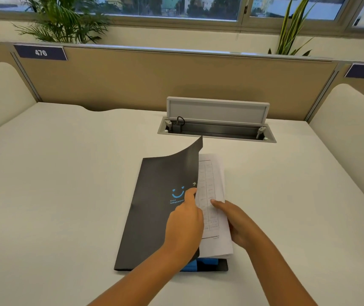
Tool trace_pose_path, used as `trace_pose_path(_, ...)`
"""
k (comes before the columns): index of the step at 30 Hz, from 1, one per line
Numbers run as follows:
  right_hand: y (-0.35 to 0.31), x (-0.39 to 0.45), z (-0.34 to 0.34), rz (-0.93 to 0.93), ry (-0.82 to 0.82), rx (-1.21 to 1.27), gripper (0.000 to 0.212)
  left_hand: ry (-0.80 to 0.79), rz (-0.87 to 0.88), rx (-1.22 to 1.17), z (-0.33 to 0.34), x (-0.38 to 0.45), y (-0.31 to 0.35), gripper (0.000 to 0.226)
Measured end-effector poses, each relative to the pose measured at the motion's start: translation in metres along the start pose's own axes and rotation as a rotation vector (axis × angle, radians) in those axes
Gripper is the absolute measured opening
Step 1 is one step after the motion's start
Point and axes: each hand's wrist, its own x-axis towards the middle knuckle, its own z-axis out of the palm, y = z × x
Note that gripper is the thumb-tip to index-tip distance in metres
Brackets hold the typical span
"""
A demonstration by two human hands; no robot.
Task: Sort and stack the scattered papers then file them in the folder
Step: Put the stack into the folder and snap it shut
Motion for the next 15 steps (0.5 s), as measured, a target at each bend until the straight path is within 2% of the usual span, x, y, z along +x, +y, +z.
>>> trace_pose_path(2,0.003,0.003,0.006,0.000,0.014,-0.106,0.027,-0.036,-0.008,0.021,0.007,-0.001,0.003,0.041)
trace_pose_path(5,0.013,0.010,0.021,0.006,0.007,-0.176,0.008,-0.081,-0.027,0.133,0.016,0.001,0.005,0.052)
trace_pose_path(7,0.017,0.014,0.021,-0.006,0.024,-0.193,0.004,-0.078,-0.008,0.148,0.017,0.002,0.002,0.054)
trace_pose_path(11,0.022,0.012,0.011,-0.021,-0.019,-0.187,0.016,-0.064,0.075,-0.091,0.008,0.001,-0.007,0.057)
trace_pose_path(13,0.026,0.013,0.009,-0.034,-0.026,-0.177,0.016,0.008,0.044,-0.163,-0.004,0.011,-0.023,0.059)
trace_pose_path(15,0.029,0.016,0.007,-0.053,0.017,-0.164,0.017,0.178,-0.047,-0.081,-0.018,0.024,-0.050,0.056)
